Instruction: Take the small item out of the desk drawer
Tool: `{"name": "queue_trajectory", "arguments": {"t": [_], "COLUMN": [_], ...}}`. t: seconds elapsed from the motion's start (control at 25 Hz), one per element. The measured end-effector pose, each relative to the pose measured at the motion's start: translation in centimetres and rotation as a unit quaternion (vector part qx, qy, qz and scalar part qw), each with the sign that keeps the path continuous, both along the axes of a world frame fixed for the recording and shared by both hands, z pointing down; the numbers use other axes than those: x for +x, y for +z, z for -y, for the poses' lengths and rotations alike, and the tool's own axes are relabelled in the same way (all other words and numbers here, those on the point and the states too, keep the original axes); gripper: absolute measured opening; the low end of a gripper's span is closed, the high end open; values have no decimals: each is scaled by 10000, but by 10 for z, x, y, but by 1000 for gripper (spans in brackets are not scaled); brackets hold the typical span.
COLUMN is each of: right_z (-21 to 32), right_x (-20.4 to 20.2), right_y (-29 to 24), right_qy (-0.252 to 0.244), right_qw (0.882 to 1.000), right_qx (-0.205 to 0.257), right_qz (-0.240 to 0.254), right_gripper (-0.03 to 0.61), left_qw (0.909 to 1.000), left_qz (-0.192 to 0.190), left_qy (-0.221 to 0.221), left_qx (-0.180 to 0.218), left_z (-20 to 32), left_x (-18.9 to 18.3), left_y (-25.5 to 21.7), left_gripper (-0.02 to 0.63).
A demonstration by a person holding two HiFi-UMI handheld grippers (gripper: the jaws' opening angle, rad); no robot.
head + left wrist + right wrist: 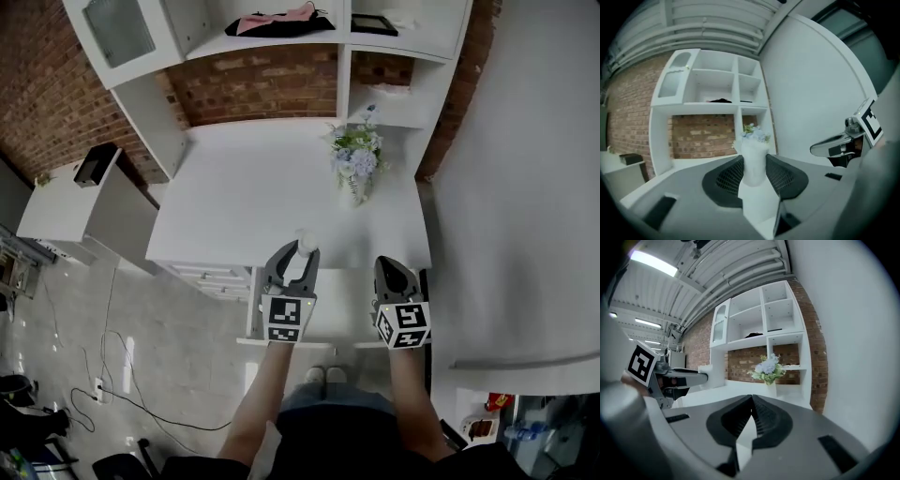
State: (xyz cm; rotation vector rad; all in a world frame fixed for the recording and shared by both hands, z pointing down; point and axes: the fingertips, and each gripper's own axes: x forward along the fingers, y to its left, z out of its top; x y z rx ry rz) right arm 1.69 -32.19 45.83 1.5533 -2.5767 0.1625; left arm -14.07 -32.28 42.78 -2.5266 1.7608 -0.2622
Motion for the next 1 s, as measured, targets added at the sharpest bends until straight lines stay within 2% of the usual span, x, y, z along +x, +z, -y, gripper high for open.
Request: {"name": "queue_trajectory", "arguments": {"t": [0.16,0.36,0.68,1.0], "right_z": [-3,-10,-16,-14], "right_x": [-28,-37,-28,-23], "right_y": [-5,-9,-13,-7], "right_qy": [-125,-145,-48,16], "right_qw": [9998,9997,9997,9999], "right_qx": [109,157,223,146], "right_qz": [72,83,-32,-10], "right_gripper": [-3,-3,-3,-3], "left_qw": [9985,9964,9958,9964], "left_qz": [-347,-547,-673,-619], "left_qy": [-421,-623,-595,-523], "left_qx": [-93,-155,-182,-234], "left_z": [-21,-33,-34,-32], "left_x": [-42,-64,-62,-54], "left_y": [7,12,15,17], "left_gripper": [147,147,147,147]}}
